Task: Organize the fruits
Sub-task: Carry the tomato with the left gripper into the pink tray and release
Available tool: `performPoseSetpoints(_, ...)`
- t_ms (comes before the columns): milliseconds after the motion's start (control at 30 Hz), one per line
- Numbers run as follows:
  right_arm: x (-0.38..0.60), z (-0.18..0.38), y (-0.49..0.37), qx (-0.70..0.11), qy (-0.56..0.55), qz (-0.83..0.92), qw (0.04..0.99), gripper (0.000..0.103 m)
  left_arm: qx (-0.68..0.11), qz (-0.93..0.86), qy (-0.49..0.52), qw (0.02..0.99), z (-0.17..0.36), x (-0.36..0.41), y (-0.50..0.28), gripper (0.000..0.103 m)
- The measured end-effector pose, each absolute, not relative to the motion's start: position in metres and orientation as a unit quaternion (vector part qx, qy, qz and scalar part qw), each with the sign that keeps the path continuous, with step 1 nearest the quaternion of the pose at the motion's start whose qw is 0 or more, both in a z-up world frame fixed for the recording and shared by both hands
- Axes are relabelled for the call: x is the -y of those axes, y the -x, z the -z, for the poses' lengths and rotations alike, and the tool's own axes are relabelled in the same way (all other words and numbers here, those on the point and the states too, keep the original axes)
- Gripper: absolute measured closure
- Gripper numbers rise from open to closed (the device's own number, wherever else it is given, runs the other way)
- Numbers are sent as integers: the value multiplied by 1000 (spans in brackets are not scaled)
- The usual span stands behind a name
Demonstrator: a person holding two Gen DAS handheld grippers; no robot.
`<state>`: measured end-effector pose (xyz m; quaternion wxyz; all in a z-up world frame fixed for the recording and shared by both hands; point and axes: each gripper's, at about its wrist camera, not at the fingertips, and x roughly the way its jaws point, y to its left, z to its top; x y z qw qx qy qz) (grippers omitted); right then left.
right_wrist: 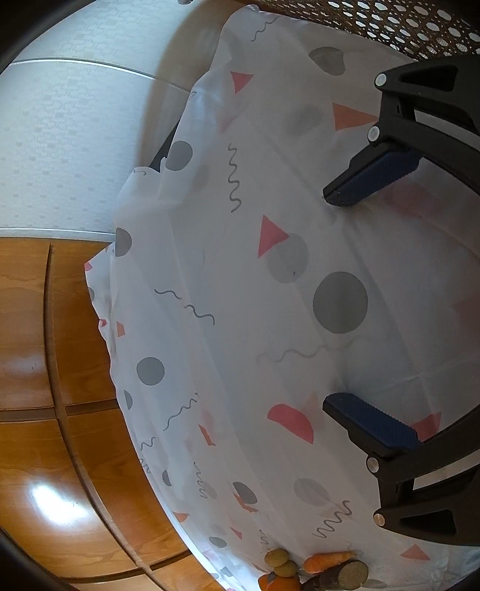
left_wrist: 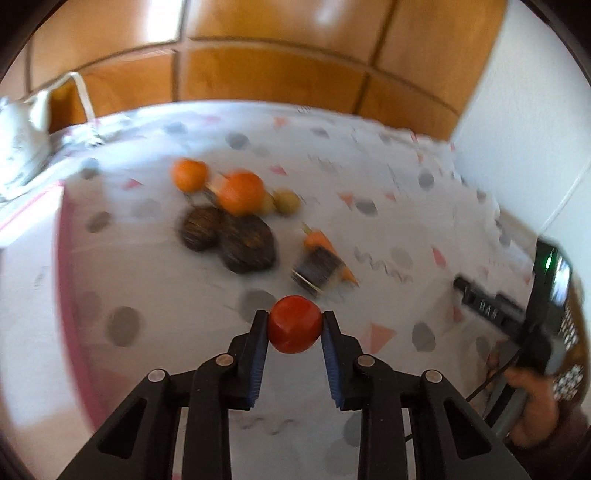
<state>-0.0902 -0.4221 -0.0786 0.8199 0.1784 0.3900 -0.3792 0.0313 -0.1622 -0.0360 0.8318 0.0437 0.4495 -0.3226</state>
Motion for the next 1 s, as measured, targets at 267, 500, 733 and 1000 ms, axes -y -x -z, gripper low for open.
performPoseSetpoints(267,422,79,89,-391,-177,379,820,0,-416,218,28,883,5,65,-63,74)
performPoseSetpoints(500,420,79,90,-383,-173,380,824,0,-454,93,67,883,32,-9,-101,74)
performPoseSetpoints(733,420,78,90,-385,-172,380,823,0,-471,42,75,878,57,-37,-108,74)
performPoseSetpoints(1000,419,77,89,-386,-171,380,823,0,-475,15,76,876,68,-52,-112,74)
